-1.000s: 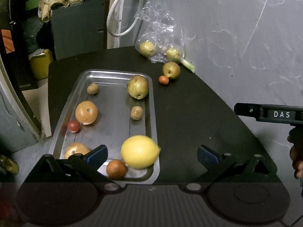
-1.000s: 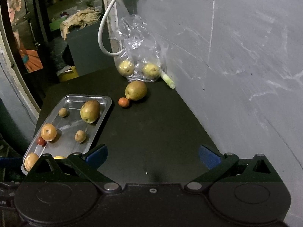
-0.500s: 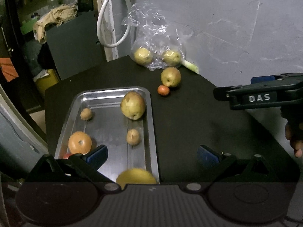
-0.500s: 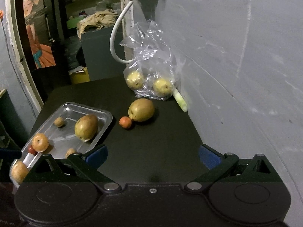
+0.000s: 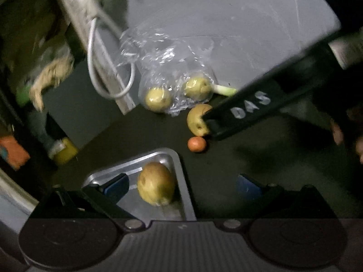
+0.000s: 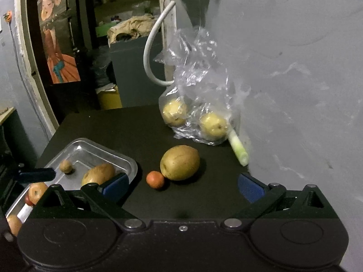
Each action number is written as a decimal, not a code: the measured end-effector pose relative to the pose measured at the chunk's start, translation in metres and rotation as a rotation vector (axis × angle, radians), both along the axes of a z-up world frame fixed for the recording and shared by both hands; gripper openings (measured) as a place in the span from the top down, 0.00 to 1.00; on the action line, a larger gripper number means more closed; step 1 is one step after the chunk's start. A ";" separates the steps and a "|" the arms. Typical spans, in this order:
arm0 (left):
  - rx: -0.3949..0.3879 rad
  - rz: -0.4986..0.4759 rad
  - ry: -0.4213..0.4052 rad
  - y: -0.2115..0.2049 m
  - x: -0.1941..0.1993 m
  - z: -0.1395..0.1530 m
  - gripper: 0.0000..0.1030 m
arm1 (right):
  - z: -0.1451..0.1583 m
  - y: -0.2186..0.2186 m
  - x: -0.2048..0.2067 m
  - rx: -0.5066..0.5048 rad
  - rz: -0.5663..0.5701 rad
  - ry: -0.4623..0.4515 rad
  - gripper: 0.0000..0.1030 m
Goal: Organize fruits
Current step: 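Reach the right tool to the brown pear while the left tool reaches the small orange fruit, then grasp the brown pear with the right tool while the left tool grasps the small orange fruit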
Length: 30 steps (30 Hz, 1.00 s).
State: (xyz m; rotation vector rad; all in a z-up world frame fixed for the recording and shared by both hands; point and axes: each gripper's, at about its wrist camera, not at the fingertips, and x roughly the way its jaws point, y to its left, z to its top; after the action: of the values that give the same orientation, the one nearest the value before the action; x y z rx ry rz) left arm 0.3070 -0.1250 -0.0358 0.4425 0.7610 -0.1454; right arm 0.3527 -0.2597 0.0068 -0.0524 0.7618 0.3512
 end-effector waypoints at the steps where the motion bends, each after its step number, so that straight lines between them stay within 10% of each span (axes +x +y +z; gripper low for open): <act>1: 0.021 -0.009 -0.003 -0.003 0.004 -0.003 0.01 | -0.002 0.001 0.006 0.008 -0.001 0.011 0.01; 30: -0.022 -0.115 0.072 -0.016 0.078 -0.051 0.32 | -0.061 0.023 0.106 0.036 0.050 0.282 0.33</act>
State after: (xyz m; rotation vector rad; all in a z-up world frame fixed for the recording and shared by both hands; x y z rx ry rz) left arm 0.3853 -0.1407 -0.0869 0.4621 0.8038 -0.2778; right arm 0.4583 -0.2372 -0.0544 0.0130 1.0338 0.4247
